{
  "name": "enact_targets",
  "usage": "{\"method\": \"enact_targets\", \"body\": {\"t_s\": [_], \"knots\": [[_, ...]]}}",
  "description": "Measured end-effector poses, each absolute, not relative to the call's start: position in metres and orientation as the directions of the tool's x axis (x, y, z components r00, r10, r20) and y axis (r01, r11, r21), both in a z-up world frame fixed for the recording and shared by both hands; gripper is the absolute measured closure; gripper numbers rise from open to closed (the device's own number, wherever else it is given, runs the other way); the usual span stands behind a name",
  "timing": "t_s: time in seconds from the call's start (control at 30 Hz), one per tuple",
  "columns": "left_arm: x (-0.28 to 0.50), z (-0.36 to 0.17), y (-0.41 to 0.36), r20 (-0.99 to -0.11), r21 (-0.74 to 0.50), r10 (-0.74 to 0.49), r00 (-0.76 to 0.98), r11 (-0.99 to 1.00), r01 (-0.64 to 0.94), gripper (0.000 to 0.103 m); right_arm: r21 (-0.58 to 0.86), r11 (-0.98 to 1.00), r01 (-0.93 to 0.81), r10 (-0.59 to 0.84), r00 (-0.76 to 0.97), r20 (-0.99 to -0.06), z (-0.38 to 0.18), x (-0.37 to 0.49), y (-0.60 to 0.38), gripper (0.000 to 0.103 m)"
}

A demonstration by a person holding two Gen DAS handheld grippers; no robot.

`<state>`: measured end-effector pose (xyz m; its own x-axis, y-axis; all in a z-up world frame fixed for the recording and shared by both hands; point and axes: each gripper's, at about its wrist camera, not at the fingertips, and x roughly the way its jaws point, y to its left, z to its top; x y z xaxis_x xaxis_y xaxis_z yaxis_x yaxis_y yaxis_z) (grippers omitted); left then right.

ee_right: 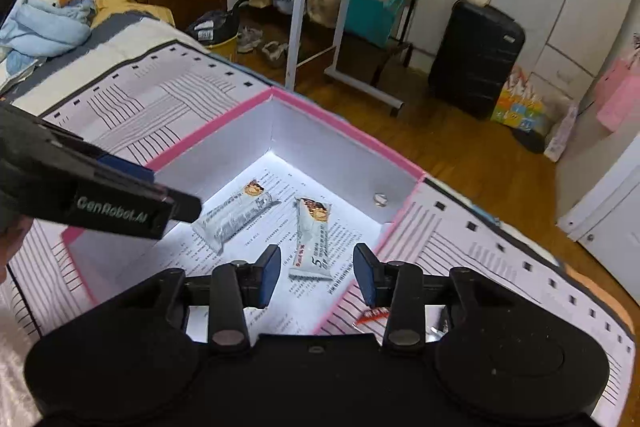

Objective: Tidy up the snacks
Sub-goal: 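Move the left gripper back to the snacks and grasp a white wafer bar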

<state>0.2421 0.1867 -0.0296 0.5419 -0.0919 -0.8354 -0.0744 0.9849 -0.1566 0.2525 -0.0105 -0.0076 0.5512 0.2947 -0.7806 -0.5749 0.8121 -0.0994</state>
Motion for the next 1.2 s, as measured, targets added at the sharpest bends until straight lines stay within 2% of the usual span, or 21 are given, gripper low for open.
{"method": "enact_targets", "body": {"t_s": [0.2,0.4,0.6,0.87,1.1,1.2], "knots": [[0.205,0.013,0.168,-0.820,-0.116,-0.094,0.565,0.993,-0.003,0.047,-0.051,0.832,-0.552,0.321,0.556,-0.767,0.027,0.220,-0.050,0.053],[0.175,0.050,0.139,-0.790,-0.126,-0.155,0.593,0.988,0.089,0.042,-0.009,0.855,-0.519,0.346,0.583,-0.735,0.056,0.189,-0.102,0.050],[0.156,0.062,0.092,-0.778,-0.115,-0.203,0.595,0.976,0.183,0.034,0.028,0.877,-0.479,0.358,0.613,-0.704,0.067,0.169,-0.151,0.044],[0.148,0.038,0.021,-0.798,-0.120,-0.263,0.542,0.951,0.283,0.033,0.091,0.913,-0.397,0.336,0.610,-0.718,0.039,0.162,-0.209,0.043],[0.160,-0.016,-0.029,-0.836,-0.143,-0.301,0.459,0.927,0.346,0.034,0.199,0.938,-0.284,0.333,0.575,-0.747,-0.008,0.173,-0.257,0.042],[0.168,-0.039,-0.045,-0.845,-0.154,-0.307,0.438,0.924,0.350,0.035,0.190,0.955,-0.228,0.289,0.569,-0.770,-0.029,0.186,-0.272,0.042]]}}
